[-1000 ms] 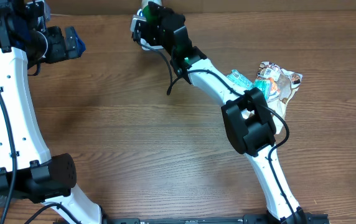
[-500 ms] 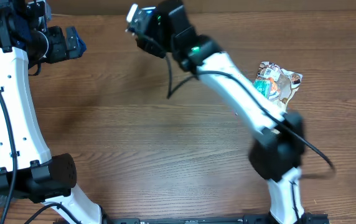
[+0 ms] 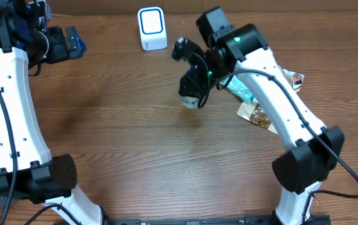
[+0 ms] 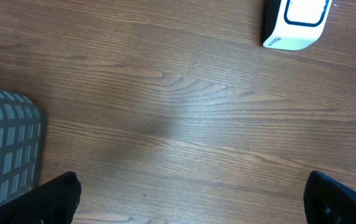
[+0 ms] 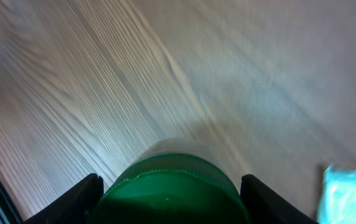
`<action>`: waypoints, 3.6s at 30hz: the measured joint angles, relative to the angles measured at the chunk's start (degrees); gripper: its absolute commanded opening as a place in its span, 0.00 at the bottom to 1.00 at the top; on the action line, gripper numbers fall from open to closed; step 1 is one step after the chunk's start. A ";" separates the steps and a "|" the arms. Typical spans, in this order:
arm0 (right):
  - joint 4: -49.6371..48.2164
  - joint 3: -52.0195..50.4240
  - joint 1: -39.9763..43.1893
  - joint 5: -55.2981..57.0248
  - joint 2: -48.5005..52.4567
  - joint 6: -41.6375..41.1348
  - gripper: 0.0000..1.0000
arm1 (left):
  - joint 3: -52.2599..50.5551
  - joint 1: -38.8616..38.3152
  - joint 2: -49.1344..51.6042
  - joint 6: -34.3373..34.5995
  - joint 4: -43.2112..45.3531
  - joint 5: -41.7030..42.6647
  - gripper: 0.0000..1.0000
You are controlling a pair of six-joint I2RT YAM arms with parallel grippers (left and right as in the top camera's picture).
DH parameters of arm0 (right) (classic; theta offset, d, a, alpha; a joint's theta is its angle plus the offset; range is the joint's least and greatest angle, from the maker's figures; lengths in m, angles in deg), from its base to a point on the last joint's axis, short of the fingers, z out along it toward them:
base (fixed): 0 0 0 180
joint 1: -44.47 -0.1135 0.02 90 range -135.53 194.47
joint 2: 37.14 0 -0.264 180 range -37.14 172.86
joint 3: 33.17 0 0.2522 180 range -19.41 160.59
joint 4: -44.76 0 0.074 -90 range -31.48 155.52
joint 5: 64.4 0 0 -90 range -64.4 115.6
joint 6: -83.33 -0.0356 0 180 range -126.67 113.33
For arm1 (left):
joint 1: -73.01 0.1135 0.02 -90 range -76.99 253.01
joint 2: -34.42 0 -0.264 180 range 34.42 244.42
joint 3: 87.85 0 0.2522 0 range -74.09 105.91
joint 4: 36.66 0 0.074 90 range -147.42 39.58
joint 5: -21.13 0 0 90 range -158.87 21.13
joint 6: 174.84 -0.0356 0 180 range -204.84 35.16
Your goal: Scan the item barcode
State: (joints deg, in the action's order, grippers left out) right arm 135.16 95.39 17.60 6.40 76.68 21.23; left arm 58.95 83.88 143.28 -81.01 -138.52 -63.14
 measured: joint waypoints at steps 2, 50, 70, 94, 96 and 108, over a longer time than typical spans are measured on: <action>-0.74 -4.76 1.01 2.16 1.55 -1.31 0.51 | 0.00 0.00 0.00 0.00 -0.02 0.00 1.00; 7.61 -3.41 13.33 10.69 -13.14 -15.91 1.00 | 0.00 0.00 0.00 0.00 0.00 -0.02 1.00; 20.13 -1.16 13.33 -3.28 -30.80 -15.93 1.00 | 0.00 0.00 0.00 -0.02 0.00 0.00 1.00; -28.61 -33.81 13.33 2.71 -48.50 -15.89 1.00 | 0.00 0.00 0.00 -0.02 0.00 -0.20 1.00; -35.91 -41.35 13.35 3.39 -53.57 -15.93 1.00 | 0.02 0.00 0.00 -0.02 0.00 -0.26 1.00; -72.15 -89.94 18.23 5.55 -90.84 -22.53 1.00 | 0.11 0.00 0.00 0.00 0.00 -0.37 1.00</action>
State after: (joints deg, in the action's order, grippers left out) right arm 63.01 5.45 35.83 11.95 -14.16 -1.30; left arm 59.05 83.88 143.28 -81.01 -138.52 -63.51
